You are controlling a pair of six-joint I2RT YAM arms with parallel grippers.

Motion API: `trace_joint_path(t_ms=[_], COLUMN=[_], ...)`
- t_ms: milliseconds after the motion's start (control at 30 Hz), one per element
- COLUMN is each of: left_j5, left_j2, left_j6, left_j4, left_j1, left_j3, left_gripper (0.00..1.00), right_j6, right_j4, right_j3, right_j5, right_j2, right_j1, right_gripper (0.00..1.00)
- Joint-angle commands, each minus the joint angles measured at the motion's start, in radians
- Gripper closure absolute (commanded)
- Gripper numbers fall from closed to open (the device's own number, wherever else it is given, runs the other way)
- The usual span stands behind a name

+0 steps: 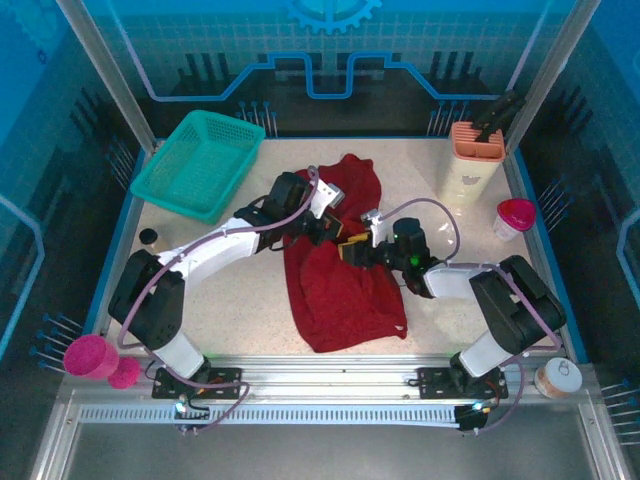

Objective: Fold the inside-out t-shirt

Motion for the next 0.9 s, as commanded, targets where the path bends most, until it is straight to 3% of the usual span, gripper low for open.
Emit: trace_joint_path(t_ms=[0,267,367,467,500,600,667,767,867], left_j5=[0.005,0.067,0.088,0.121,0.128,0.158,0.158,0.119,0.007], left_j2=[0.02,0.013,0.01,0.02,0.02,-0.005,-0.025,-0.029,-0.009], left_j6=[0.004,-0.04,-0.063,-0.084,-0.094,-0.131,-0.156,-0.17,-0.143], left_j4=[-0.01,0.017,0.032,0.049,0.049,0.094,0.145,0.136,0.099], left_j1=[0.01,0.01,0.01,0.012,0.012,0.026,0.047,0.093,0.136], left_j3=[0.005,0.001,-0.003,-0.005,-0.005,-0.036,-0.072,-0.088,-0.104], left_gripper=[1.0,1.0,1.0,1.0,1.0,1.0,1.0,1.0,1.0], right_j6=[0.04,0.156,0.184,0.211,0.206,0.148,0.11,0.078,0.097], right_j4=[0.068,0.022,-0.01,-0.067,-0.072,-0.089,-0.064,-0.038,0.055], right_j3=[0.007,0.124,0.196,0.258,0.271,0.302,0.283,0.192,0.066], right_j5=[-0.073,0.239,0.329,0.433,0.438,0.41,0.364,0.238,-0.075], right_j2=[0.004,0.155,0.216,0.253,0.262,0.278,0.263,0.174,0.06], right_j1=[-0.017,0.033,0.066,0.078,0.079,0.077,0.07,0.045,-0.015], right_gripper=[0.52,0.5,0.43,0.46,0.51,0.84,1.0,1.0,1.0])
